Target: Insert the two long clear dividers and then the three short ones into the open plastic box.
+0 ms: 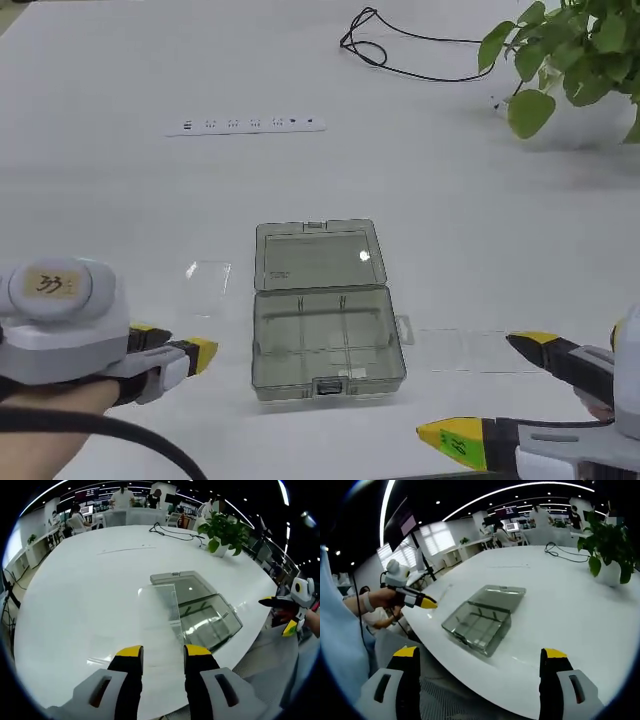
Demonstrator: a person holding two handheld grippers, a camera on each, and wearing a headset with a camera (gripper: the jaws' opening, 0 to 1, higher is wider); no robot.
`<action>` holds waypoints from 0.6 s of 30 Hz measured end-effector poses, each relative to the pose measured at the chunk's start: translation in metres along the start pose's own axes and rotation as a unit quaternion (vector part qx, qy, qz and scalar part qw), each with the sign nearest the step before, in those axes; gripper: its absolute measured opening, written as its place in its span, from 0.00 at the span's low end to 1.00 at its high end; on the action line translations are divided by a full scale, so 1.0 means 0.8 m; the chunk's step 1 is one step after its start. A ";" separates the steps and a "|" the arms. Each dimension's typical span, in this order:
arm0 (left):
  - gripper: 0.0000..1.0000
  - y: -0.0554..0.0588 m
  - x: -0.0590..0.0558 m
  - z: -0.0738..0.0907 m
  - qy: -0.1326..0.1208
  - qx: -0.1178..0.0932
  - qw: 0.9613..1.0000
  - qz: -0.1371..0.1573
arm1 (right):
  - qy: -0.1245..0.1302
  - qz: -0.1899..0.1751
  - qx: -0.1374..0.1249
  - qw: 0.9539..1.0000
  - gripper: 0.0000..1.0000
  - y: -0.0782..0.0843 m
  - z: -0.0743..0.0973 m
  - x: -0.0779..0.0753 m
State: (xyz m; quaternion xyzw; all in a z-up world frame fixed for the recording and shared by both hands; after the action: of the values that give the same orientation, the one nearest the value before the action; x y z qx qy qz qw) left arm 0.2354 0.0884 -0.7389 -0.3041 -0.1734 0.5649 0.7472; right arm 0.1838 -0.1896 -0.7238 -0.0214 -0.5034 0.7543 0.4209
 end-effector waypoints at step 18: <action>0.30 -0.022 -0.081 0.003 0.067 -0.037 0.997 -0.031 | -0.035 -0.077 -0.080 0.993 0.87 -0.054 -0.027 -0.001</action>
State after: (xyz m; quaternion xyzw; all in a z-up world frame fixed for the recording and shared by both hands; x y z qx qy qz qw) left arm 0.2270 0.0244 -0.7201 -0.3629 -0.1534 0.5132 0.7625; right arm 0.2207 -0.1681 -0.7011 0.0102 -0.5770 0.6768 0.4571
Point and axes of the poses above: the centre of the closed fingertips' face, and the gripper's own axes: z roughly backward along the fingers, x roughly to its left, y roughly out of its underside, the point moved 4 cm from there along z, roughly backward along the fingers, and after that the axes turned 8 degrees about -y, right-handed, at the moved point
